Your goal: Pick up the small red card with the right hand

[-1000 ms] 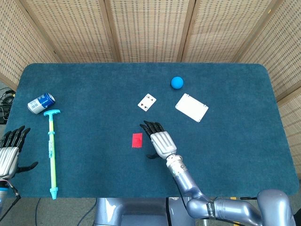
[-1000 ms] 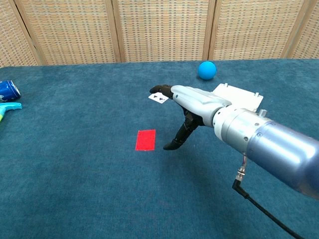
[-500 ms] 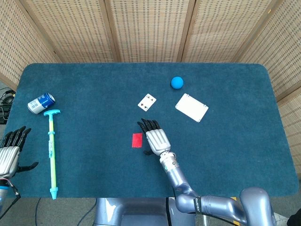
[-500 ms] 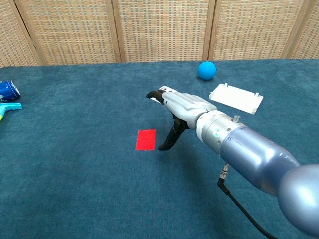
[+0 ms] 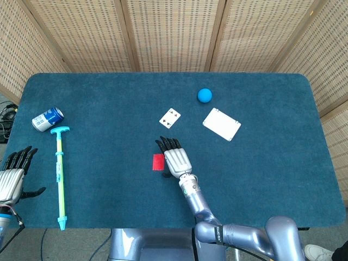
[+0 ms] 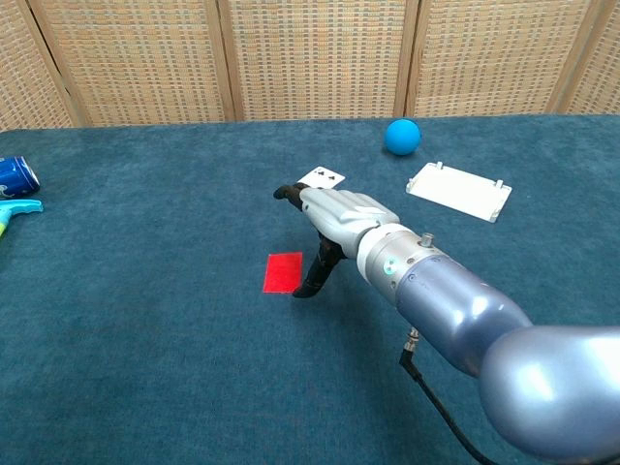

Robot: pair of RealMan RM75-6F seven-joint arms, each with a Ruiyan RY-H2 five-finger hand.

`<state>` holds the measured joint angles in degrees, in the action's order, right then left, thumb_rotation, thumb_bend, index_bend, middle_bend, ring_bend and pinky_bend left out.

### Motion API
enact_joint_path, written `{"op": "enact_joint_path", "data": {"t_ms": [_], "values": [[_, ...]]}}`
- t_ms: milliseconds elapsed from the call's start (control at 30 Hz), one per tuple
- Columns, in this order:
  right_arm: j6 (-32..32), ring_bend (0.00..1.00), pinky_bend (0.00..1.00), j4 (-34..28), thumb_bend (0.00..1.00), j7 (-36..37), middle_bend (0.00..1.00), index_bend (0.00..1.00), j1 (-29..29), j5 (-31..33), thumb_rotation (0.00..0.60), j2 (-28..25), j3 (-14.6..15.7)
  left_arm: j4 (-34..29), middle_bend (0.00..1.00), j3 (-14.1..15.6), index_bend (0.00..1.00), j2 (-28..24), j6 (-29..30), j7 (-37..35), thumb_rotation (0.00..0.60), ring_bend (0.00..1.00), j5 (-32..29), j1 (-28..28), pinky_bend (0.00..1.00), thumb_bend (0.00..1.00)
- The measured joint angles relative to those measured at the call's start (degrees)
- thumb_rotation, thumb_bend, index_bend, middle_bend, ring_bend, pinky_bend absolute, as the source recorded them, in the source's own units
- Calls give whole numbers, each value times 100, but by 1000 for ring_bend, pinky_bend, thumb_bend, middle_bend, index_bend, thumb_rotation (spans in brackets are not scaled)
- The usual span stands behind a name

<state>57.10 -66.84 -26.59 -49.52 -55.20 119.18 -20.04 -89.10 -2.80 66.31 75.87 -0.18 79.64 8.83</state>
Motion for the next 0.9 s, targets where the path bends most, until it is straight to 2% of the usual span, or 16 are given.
{"op": "enact_joint_path", "data": {"t_ms": [700, 800, 900], "values": [[-249, 0, 0, 859, 234, 192, 0, 4, -269, 4, 600, 420, -136, -38, 0, -19, 0, -47, 101, -92, 600, 0, 42, -11, 0, 48], [-255, 0, 0, 1010, 287, 220, 0, 23, -310, -37, 600, 484, -150, -48, 0, -20, 0, -60, 116, -107, 600, 0, 45, -19, 0, 48], [-258, 0, 0, 1203, 397, 296, 0, 38, -354, -110, 600, 571, -155, -46, 0, -20, 0, -63, 109, -120, 600, 0, 39, -17, 0, 48]]}}
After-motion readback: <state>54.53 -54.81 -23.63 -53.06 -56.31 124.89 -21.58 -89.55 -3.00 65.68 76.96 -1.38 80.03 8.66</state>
